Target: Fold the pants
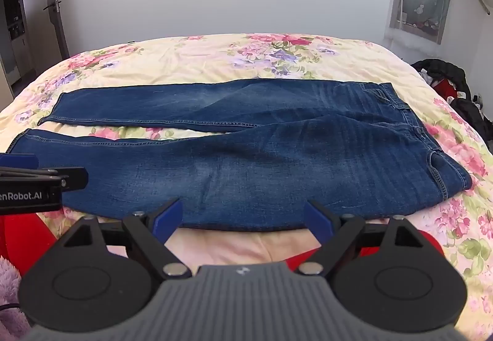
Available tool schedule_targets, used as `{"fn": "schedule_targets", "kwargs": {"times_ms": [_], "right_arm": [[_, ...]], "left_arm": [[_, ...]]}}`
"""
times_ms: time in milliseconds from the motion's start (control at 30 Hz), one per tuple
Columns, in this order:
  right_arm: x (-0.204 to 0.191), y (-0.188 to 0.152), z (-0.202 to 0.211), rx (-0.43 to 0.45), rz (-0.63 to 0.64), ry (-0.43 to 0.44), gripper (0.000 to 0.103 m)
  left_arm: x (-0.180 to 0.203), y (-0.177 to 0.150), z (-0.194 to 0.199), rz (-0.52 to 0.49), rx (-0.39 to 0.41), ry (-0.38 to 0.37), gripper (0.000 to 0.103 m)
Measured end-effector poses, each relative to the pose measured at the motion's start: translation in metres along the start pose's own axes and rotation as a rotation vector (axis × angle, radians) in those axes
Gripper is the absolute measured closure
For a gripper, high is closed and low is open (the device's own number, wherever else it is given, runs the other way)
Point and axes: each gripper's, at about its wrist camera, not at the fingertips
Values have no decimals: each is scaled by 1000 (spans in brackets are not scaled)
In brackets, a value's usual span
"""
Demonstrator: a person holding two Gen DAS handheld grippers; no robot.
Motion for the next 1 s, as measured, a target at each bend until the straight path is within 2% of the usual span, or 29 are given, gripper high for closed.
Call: {"fn": "schedule_targets", "kwargs": {"times_ms": [1000], "right_arm": [[-4,-2,-1,-20,5,13,21]], "left_arm": [[-4,2,3,8,7,2,5]]}}
Point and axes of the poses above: each gripper's, at about its wrist camera, not at the fingertips, and z roughly against the way its jaws point, x to its right, y to its top, and after that the axes turned 11 degrees about -z, right-handed
